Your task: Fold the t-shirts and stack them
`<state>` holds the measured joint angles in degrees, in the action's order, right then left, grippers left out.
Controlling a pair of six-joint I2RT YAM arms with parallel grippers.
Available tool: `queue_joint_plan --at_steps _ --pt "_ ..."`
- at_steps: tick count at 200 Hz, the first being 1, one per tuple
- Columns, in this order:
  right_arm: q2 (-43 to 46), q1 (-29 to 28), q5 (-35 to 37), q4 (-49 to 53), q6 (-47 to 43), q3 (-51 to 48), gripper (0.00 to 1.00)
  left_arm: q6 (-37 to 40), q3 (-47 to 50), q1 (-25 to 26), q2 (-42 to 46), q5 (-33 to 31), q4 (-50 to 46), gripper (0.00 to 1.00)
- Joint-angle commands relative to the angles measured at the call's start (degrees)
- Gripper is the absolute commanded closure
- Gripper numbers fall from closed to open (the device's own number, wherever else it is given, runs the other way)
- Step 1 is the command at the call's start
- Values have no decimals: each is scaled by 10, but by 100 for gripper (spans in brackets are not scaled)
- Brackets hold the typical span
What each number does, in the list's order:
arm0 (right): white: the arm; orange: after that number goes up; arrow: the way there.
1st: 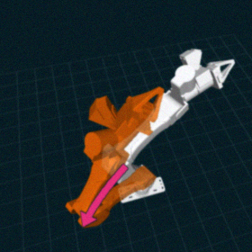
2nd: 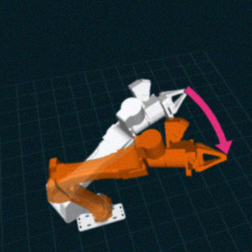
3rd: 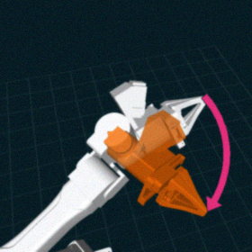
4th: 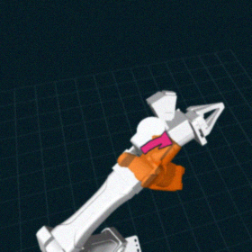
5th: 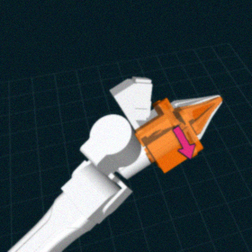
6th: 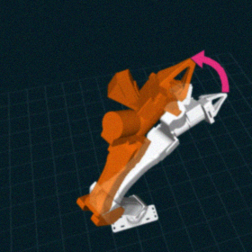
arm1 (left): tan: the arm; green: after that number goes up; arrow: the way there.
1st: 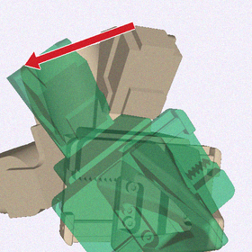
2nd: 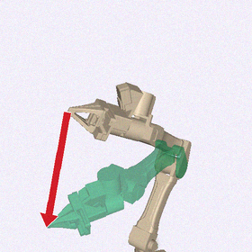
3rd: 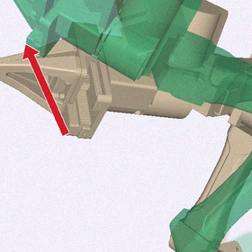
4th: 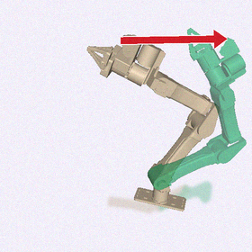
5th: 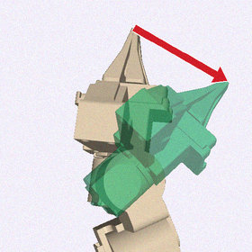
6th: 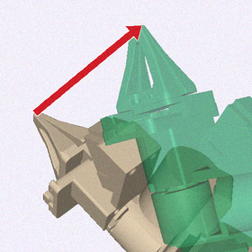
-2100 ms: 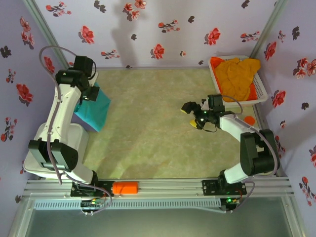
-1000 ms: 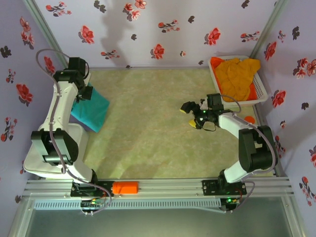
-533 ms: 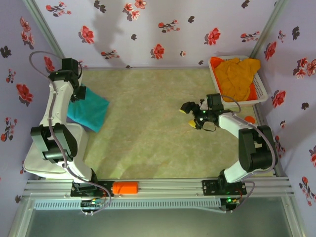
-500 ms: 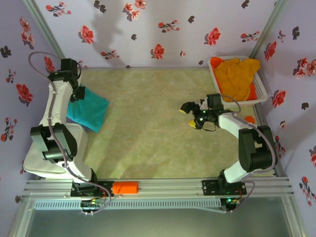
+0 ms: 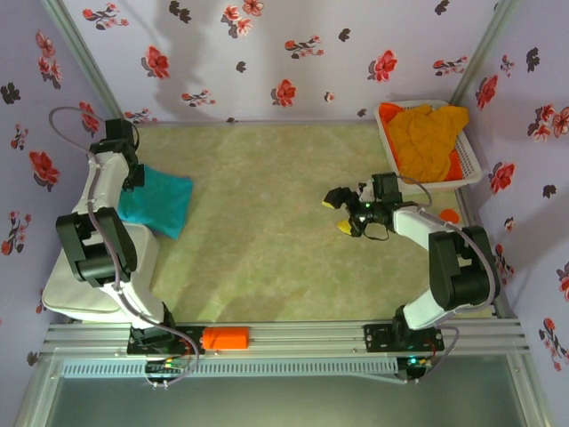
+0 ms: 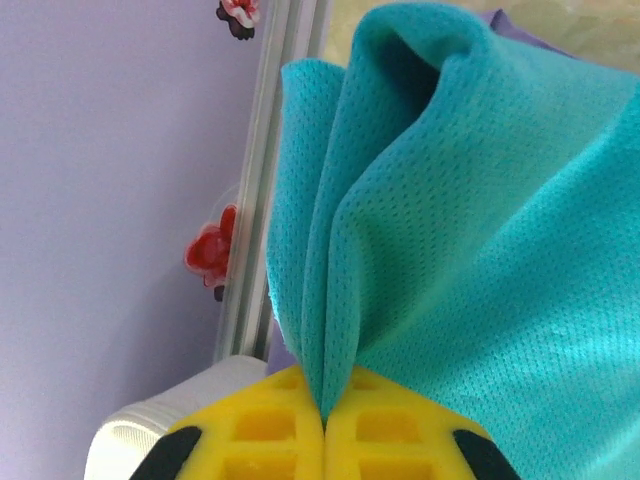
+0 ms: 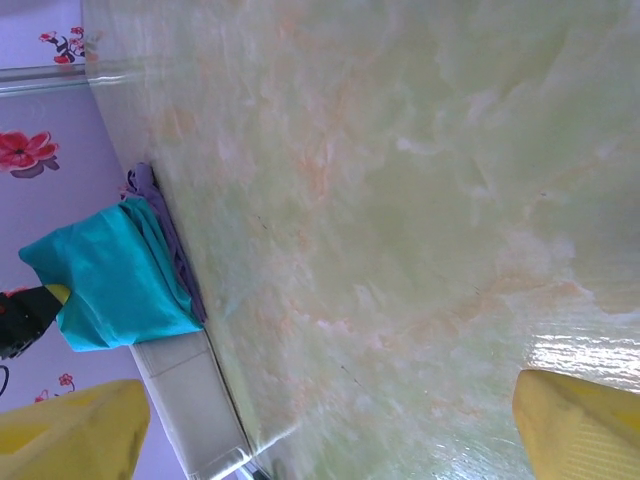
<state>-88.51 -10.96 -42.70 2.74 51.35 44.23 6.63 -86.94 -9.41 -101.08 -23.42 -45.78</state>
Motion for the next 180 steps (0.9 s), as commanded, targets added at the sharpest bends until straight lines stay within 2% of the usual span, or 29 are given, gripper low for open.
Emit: queue_joint_plan --at_steps 1,95,107,126,131,135,180 --pt "14 5 -18 -15 -14 -15 6 8 1 -9 -28 -40 40 100" --pt "22 7 -22 -10 -18 -25 6 6 -22 -22 -96 -73 65 100" --pt "22 8 -22 -6 -21 -25 6 -5 -30 -23 -107 -94 54 89" --pt "24 9 -23 -3 -22 -24 6 -23 -39 -24 -113 -119 45 33" --pt "24 9 -23 -3 -23 -25 6 -27 -40 -24 -111 -124 43 13" --pt "24 9 -23 -2 -23 -23 6 -30 -41 -24 -109 -126 41 3" --pt "32 11 -8 40 -57 -9 5 -59 -67 -14 -58 -98 -6 0"
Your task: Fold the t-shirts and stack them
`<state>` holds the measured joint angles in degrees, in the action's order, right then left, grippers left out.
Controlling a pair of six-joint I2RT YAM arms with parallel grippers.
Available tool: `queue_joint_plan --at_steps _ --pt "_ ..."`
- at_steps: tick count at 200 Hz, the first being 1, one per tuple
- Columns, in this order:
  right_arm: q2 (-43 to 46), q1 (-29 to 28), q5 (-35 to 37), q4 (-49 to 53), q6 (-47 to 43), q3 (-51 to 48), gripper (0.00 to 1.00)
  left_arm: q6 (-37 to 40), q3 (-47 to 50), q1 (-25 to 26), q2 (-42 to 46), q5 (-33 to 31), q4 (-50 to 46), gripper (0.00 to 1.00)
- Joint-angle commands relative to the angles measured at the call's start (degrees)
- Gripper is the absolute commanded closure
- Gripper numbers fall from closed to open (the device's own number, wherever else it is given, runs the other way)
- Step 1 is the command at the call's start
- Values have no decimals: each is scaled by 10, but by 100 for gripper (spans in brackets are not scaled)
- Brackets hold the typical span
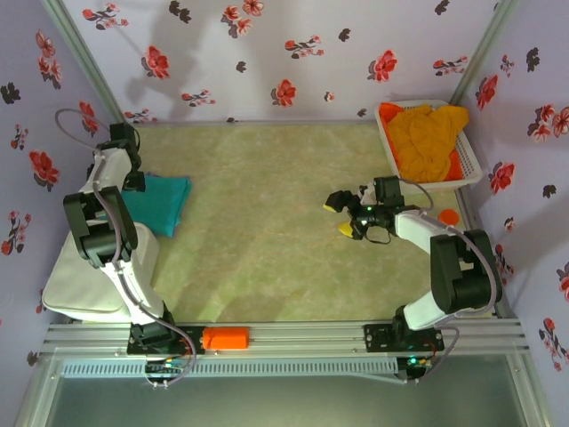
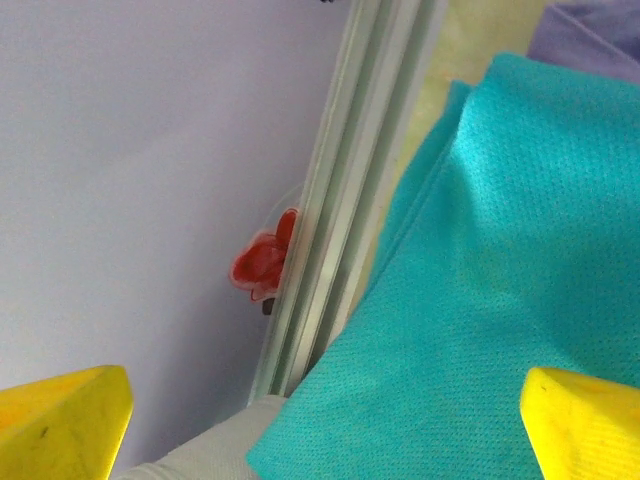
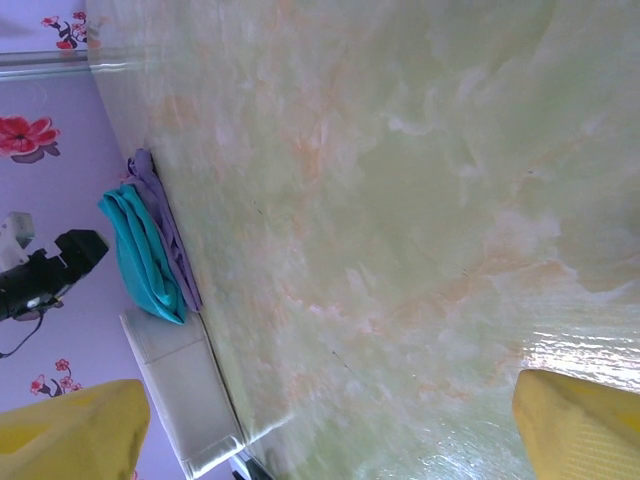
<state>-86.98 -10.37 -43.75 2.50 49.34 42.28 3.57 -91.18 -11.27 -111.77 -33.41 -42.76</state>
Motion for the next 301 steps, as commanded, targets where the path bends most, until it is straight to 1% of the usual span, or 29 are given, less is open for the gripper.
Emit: queue_joint_plan --at_steps 1,12,34,38,53,61,81,100,119,142,152,165,177,185,191,194,203,216,231,238,244,255,267,290,297,301 --pt "17 6 4 44 -38 11 5 -28 -25 6 51 2 -36 0" --pt "21 6 18 70 -59 22 5 -36 -22 12 73 20 -43 0" --pt "34 7 57 129 -105 54 4 -51 0 23 127 86 -37 0" --pt "38 8 66 140 -115 61 3 -68 7 25 138 100 -33 0" --pt "55 8 115 180 -151 83 3 -77 34 39 181 146 -9 0" --pt "63 8 151 203 -172 98 3 -74 54 51 206 155 11 0" --pt "95 8 257 243 -222 124 3 -58 123 87 274 171 89 0" --pt "131 10 344 232 -245 123 2 -71 200 99 336 227 182 0" --pt "156 12 429 208 -271 115 2 -83 301 102 393 276 303 0" --pt "194 11 533 128 -311 61 2 -95 408 107 437 282 420 0" --pt "208 11 558 75 -337 27 2 -92 441 111 441 282 445 0" --pt "228 12 568 -5 -374 -26 2 -83 471 117 435 277 468 0" --pt "234 11 602 -62 -385 -60 1 -79 497 117 422 264 489 0" --pt "230 11 623 -90 -390 -73 1 -77 513 116 411 254 502 0" --pt "222 11 626 -108 -394 -81 1 -72 526 117 403 249 513 0" --pt "218 12 641 -117 -397 -84 1 -70 533 118 398 246 525 0" --pt "204 12 655 -148 -403 -97 1 -72 560 119 385 239 568 0" --pt "180 12 667 -220 -414 -122 1 -65 591 121 365 232 621 0" --pt "142 14 685 -302 -430 -148 1 -58 617 128 339 204 676 0" --pt "122 14 692 -322 -449 -151 1 -58 625 128 329 204 699 0" --pt "105 15 697 -323 -454 -145 1 -39 629 128 321 205 714 0" --pt "76 21 700 -351 -459 -146 1 -36 624 129 317 208 709 0" --pt "54 31 675 -386 -462 -157 1 -33 631 130 313 218 736 0" --pt "6 51 644 -505 -460 -194 0 -28 644 130 305 229 790 0" --pt "2 62 632 -506 -452 -194 0 -32 643 130 303 240 793 0" --pt "3 69 609 -493 -447 -191 0 -36 643 130 301 246 794 0"
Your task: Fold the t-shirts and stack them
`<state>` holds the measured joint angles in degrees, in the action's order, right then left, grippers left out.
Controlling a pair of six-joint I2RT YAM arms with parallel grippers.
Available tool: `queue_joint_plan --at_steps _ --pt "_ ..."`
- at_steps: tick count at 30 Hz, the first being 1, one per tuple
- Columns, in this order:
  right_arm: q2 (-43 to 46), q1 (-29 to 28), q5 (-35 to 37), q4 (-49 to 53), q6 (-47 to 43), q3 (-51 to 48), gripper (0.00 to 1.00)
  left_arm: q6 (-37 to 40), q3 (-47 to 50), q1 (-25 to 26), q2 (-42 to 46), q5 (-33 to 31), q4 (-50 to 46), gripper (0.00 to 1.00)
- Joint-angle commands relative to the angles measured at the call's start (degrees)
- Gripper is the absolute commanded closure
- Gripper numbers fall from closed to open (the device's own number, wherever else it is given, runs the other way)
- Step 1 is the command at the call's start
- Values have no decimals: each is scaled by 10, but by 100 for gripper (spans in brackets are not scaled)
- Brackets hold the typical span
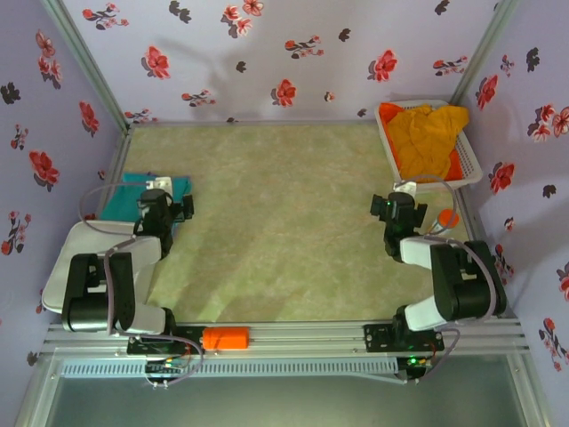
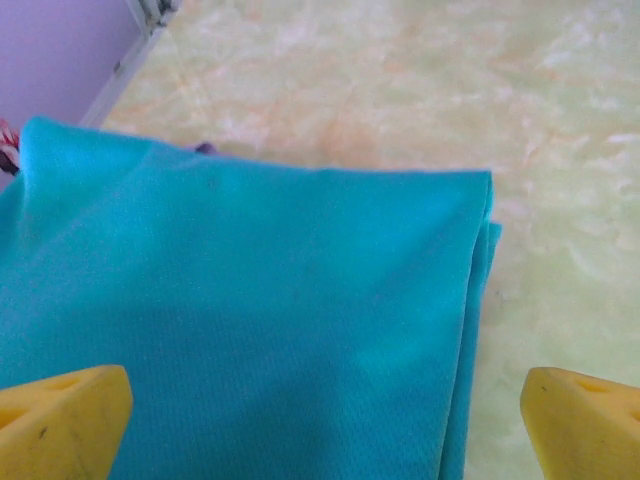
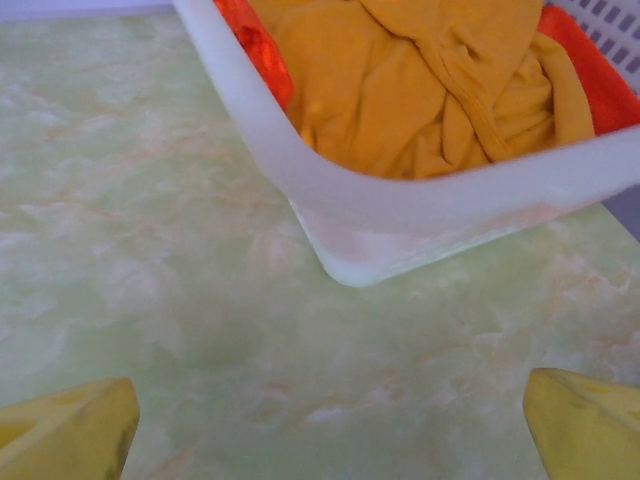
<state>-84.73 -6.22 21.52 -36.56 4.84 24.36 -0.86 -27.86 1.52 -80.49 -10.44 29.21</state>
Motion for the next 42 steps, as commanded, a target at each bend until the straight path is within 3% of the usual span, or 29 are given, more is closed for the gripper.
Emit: queue_joint_plan --at_steps 1,5,7,8,15,42 --pt "-19 28 -47 -100 -1 -11 1 10 10 2 -12 19 75 0" --pt "-36 47 -83 -115 11 -15 0 28 6 15 -16 29 68 0" --pt "-53 47 -101 -176 0 -32 1 26 19 15 -29 17 108 0" --pt "-46 47 -108 -155 -4 -28 1 27 26 14 -39 14 132 0" --pt "-46 47 -85 -147 5 -24 1 1 57 -13 -81 33 229 0" --pt "-46 47 -89 -142 5 -22 1 4 52 -12 -80 34 215 0"
